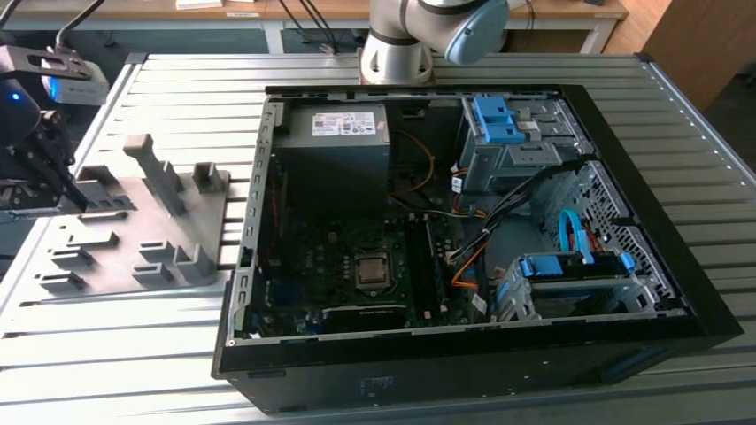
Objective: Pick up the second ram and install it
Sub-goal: 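Pick up the second ram and move it above second insertion slot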
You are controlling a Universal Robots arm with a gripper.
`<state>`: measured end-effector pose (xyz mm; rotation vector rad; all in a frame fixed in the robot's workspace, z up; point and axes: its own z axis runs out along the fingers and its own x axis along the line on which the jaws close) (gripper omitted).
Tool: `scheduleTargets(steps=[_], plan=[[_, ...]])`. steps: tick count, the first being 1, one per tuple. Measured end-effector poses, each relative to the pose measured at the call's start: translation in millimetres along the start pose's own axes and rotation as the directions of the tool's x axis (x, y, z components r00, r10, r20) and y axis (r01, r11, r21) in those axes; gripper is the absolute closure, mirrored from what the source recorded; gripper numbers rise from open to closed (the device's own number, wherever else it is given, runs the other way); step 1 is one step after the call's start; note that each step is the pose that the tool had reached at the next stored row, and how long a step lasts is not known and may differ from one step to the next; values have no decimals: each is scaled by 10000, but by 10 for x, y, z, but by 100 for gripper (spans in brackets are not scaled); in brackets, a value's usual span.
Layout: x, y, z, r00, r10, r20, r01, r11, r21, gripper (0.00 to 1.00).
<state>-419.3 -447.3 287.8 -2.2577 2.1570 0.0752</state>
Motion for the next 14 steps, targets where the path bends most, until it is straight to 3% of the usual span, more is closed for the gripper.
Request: scheduleTargets(steps=[14], plan=[[-10, 4, -201, 10000, 0, 5, 0, 10000, 0, 86]])
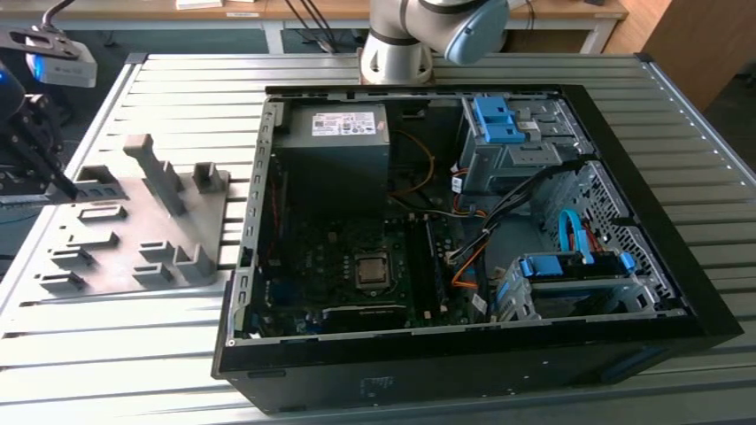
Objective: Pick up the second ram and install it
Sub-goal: 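Pick up the second ram and move it above second insertion slot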
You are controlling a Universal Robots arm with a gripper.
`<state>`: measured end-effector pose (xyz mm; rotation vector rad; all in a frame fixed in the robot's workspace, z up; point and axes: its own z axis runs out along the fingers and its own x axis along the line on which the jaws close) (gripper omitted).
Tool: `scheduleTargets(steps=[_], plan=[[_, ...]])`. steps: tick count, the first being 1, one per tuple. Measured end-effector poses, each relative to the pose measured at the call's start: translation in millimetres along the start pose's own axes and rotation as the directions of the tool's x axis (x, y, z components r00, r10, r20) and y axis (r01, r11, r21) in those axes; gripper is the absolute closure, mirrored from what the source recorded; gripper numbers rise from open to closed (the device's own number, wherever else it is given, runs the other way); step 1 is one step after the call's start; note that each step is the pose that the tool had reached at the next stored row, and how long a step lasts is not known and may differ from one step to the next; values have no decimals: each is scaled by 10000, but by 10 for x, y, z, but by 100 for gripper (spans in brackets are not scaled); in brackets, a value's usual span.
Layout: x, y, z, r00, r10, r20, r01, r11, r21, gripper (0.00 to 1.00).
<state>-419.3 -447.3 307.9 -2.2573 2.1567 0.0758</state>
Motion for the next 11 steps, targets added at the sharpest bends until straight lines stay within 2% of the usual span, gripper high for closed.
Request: scheduleTargets(steps=[11], plan=[[-9, 4, -183, 10000, 0, 0, 0, 10000, -1, 86]])
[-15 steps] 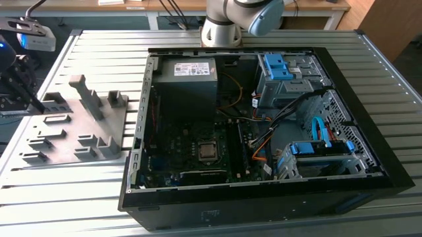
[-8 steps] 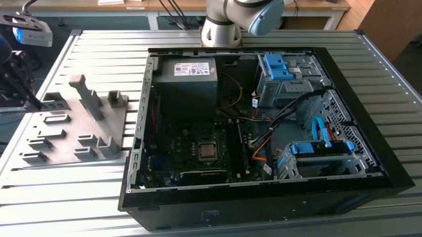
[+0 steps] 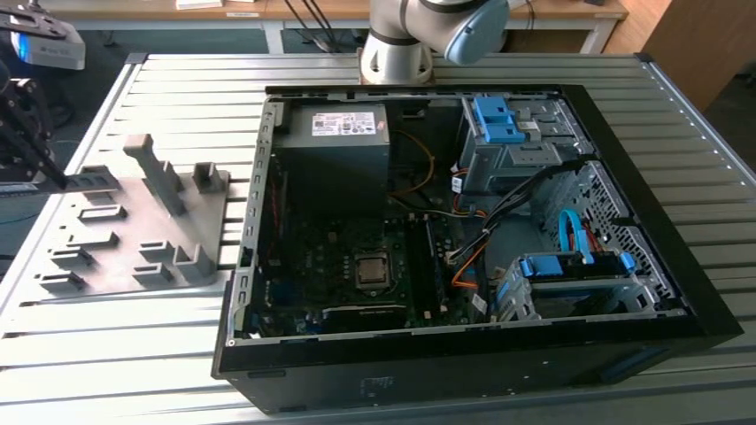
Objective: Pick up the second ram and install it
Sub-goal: 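Pick up the second ram and move it above second insertion slot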
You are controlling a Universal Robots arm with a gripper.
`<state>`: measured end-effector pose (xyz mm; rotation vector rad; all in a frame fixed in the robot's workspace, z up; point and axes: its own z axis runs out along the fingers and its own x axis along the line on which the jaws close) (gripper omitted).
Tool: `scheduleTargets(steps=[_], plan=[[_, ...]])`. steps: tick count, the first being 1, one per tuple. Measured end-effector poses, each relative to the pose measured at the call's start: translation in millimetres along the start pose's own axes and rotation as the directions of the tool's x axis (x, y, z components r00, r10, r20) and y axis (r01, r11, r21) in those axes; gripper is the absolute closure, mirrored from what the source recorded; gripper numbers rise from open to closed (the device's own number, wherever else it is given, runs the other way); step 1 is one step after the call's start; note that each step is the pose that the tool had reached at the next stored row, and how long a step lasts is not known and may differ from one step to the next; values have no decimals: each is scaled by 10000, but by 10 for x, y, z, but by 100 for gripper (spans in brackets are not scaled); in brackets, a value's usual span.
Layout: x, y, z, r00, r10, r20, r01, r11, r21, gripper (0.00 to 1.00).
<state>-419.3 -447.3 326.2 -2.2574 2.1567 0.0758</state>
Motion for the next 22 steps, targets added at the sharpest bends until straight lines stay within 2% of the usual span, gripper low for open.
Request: scheduleTargets(steps=[5, 6, 8, 22], plan=[[-4, 1, -74, 10000, 0, 1, 0, 10000, 1, 86], [-7, 3, -151, 10000, 0, 2, 0, 10000, 0, 86], [-9, 4, -187, 10000, 0, 3, 0, 10000, 0, 86], [-17, 7, -357, 10000, 0, 10, 0, 10000, 0, 86]])
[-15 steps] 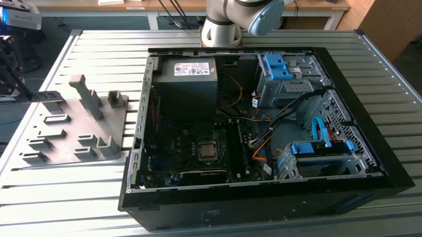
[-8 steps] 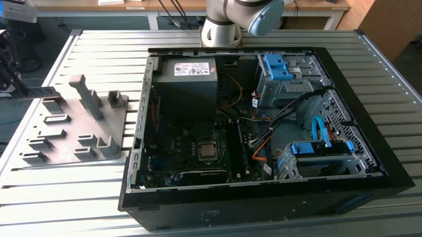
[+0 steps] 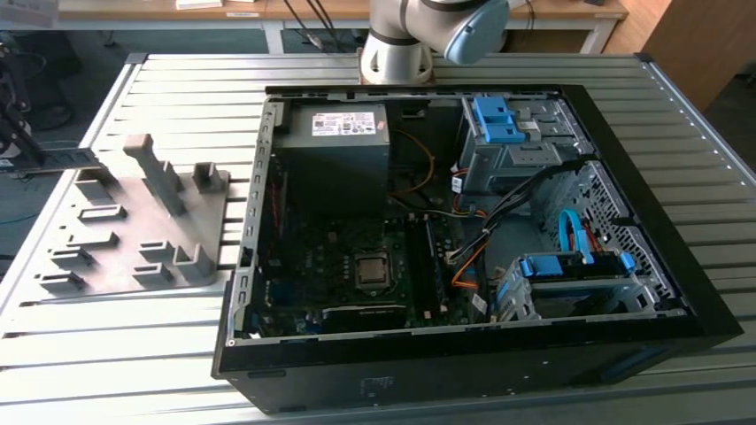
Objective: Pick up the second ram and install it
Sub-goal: 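Pick up the second ram and move it above second insertion slot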
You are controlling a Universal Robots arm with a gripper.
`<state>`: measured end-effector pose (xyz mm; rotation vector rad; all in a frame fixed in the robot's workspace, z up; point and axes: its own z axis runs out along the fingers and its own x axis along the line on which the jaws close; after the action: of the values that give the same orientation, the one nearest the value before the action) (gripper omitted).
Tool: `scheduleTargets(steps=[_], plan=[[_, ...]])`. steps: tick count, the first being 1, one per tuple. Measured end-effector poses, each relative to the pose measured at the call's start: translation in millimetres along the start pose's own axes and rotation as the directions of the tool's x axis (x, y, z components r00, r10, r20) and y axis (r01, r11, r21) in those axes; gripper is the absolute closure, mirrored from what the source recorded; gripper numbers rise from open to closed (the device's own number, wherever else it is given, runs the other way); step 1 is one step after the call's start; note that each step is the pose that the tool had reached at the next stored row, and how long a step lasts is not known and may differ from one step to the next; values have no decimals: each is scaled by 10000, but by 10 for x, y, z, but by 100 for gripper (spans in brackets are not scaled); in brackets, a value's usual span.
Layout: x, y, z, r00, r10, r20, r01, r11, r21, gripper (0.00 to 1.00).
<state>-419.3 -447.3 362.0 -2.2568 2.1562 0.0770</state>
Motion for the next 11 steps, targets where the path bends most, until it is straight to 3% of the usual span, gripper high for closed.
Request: scheduleTargets(steps=[11], plan=[[-5, 2, -102, 10000, 0, 1, 0, 10000, 0, 86]])
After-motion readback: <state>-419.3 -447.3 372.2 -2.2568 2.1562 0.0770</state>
